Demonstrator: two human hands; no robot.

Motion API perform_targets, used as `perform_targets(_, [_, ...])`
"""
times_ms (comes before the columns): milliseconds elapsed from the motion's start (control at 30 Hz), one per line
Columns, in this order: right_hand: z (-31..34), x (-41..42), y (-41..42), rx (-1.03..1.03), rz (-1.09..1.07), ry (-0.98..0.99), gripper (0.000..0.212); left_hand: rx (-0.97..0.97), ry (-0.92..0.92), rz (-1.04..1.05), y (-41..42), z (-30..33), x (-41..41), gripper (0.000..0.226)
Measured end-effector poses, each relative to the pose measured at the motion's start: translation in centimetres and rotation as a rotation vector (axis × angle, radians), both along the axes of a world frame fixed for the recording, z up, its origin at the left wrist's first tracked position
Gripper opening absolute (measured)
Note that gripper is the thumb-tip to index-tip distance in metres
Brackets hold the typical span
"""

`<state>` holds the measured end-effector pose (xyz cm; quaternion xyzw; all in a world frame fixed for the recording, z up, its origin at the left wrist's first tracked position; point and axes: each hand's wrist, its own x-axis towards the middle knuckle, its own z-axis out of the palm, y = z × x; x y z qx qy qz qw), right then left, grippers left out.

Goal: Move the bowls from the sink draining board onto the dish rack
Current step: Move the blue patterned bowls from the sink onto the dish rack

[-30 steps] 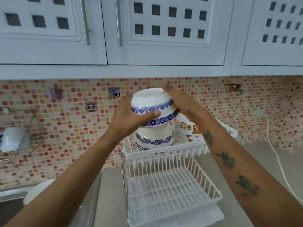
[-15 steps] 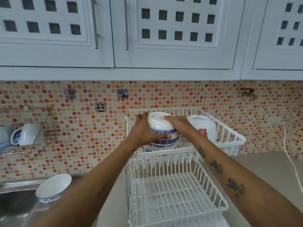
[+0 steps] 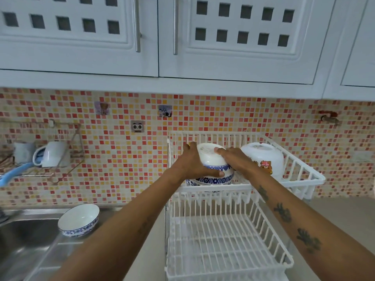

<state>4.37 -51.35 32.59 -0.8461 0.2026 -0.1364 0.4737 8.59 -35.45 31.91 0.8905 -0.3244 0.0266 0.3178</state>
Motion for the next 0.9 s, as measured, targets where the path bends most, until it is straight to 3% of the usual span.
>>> perform_targets(367, [-0.2,0.3,0.6,-0.02,-0.011,0.012,0.062,0.022,0.058,-0.01,0.3,0.0,0.2,0.128])
perform_targets(467, [0.1,-0.5,1.3,-0.241,-0.057,-0.05,0.069,-0.027,0.073,-0.033,1.2,1.0,-0.3,0.124])
perform_targets(600, [1.7,-1.1,3.8,-0.493,-0.115,-0.317,0.055,-0.233,0.088,-0.069,4.3,3.5,-0.4,0.1])
perform_targets(700, [3.9,-0.6,7.7,-0.458,-0.073,-0.424,0.047,-0.352,0.095,-0.065,8.1,4.7,0.4,0.076])
perform_targets(900, [5.1,5.0,19.1,-0.397,0.16,-0.469,0.042,-0.351,0.216,0.072,18.1,2.0,4.9,0.061])
